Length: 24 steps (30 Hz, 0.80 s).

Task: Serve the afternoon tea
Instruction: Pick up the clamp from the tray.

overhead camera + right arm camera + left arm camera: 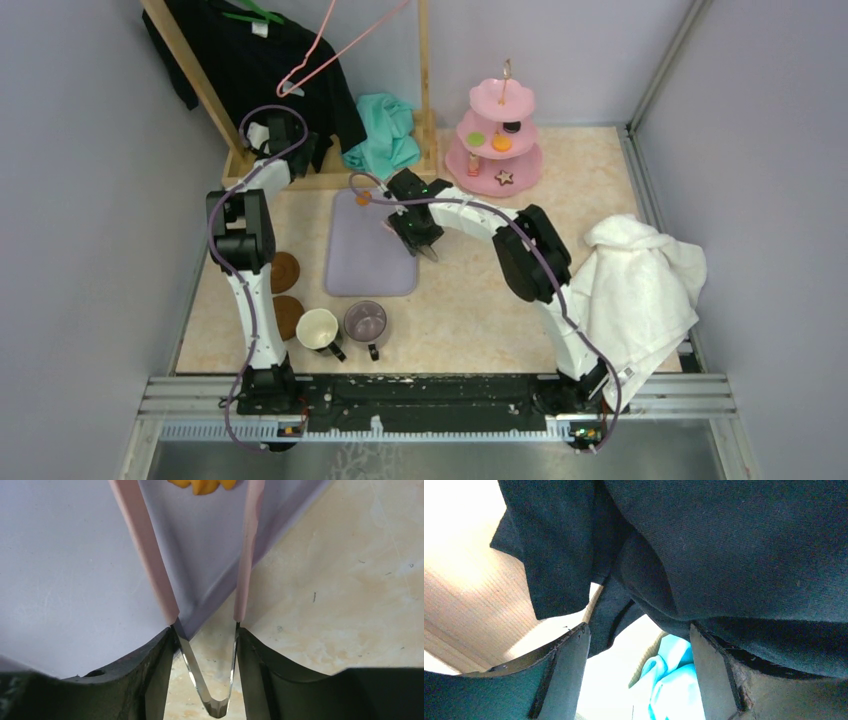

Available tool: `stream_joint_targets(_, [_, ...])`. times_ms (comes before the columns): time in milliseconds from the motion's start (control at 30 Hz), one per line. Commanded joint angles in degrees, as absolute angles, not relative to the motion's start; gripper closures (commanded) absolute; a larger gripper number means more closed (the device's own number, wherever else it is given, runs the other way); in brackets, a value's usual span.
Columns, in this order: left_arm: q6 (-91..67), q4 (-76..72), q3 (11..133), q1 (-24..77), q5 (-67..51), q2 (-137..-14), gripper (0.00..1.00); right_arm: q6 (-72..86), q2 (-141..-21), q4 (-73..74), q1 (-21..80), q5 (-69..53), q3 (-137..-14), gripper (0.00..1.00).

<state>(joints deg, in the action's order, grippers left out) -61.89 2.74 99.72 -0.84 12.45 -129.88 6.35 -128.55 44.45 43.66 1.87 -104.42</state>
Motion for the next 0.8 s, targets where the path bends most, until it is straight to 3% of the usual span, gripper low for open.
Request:
stream_joint_targets(0, [-60.4, 2.9, 101.2, -0.7, 13.2, -130.8, 0.21, 3.4, -123.5, 35.1, 44.2, 4.8, -98.6, 0.54])
stream_joint_targets(433, [-60.0, 2.9, 100.6, -0.9, 13.7, -130.2, 0.21, 2.1, -124.7, 40.2, 44.2, 4.5, -104.8, 0.72])
stream_joint_targets(533, [-60.0, 2.9, 100.5, -1.0, 13.6, -130.2, 0.21, 2.3, -125.7, 42.8, 44.2, 3.9, -106.6, 0.72])
stream_joint_targets(767, [-60.3, 2.8, 100.7, -1.0, 13.4, -130.3, 0.21, 2.8, -126.6, 47.0, 44.2, 4.7, -110.5, 0.61])
